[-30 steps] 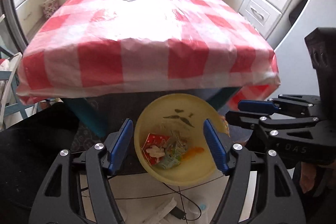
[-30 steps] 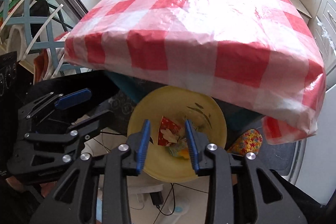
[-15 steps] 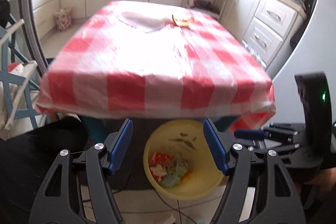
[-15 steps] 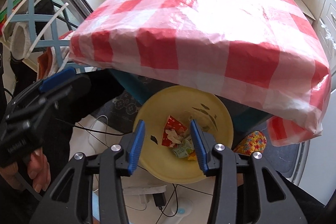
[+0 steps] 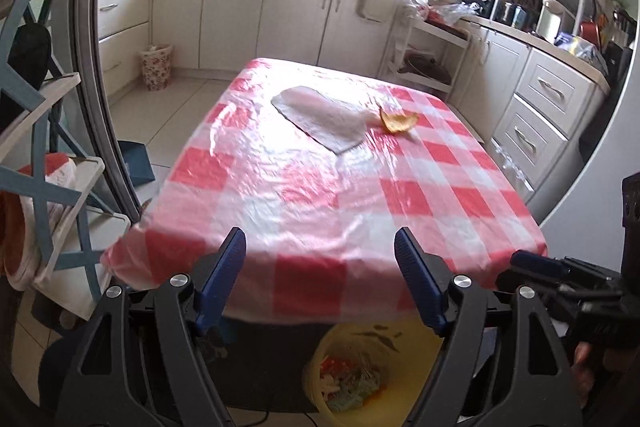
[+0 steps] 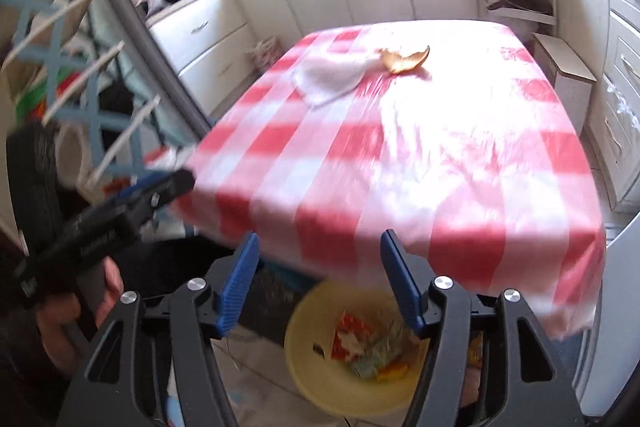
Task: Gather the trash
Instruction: 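Move both open tools back toward the table, then grasp the flat white tissue with the left tool while the right tool reaches the orange peel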
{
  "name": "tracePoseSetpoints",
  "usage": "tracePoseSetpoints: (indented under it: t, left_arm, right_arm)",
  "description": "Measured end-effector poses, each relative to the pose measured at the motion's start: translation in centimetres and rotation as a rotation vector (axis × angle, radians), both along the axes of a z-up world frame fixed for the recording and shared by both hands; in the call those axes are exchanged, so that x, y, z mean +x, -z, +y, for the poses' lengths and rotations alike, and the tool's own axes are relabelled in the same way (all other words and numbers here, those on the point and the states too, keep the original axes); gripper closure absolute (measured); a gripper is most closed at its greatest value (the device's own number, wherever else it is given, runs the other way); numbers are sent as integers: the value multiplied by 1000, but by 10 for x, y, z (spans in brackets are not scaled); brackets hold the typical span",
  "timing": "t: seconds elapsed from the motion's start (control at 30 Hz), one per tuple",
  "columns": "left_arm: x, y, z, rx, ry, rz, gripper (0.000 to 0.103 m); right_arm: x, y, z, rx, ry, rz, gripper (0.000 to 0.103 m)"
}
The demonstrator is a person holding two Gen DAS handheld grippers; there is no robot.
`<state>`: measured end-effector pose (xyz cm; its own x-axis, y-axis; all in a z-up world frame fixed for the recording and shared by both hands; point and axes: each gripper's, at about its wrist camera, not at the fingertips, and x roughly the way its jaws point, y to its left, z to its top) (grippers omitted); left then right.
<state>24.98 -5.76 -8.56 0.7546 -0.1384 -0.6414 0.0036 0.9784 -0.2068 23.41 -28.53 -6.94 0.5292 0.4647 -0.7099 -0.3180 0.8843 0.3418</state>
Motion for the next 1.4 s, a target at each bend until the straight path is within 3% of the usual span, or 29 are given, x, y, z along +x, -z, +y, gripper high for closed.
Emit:
tracePoseSetpoints:
  t: [0.27, 0.47, 0.73, 0.8, 0.9, 1.07, 1.27, 1.33, 1.4]
  left_arm:
    - [32, 13, 23, -17, -87, -4, 29]
    - [36, 33, 48, -26, -149, 20, 29]
    - [53, 30, 55, -47, -143, 3, 27]
    - [59, 31, 53, -51, -134, 8, 26]
    - [68, 34, 54, -79, -129, 27, 26]
    - [80, 40, 64, -162, -149, 58, 25]
    - [86, 52, 76, -245, -180, 94, 22]
    - [88, 52, 74, -239, -184, 88, 20]
    - [89, 53, 69, -220, -179, 85, 17]
  right_arm:
    - [104, -20, 48, -17, -88, -56, 35]
    - [188, 0, 91, -68, -113, -56, 34]
    - [263, 26, 99, -108, -54, -37, 34]
    - [274, 35, 97, -112, -60, -4, 42]
    - [281, 46, 104, -101, -109, 70, 65]
    - [262, 45, 119, -92, -271, 106, 85]
    - [204, 48, 129, 31, -537, 191, 85]
    - [186, 49, 128, 72, -584, 217, 84]
    - [174, 51, 128, 110, -617, 223, 76]
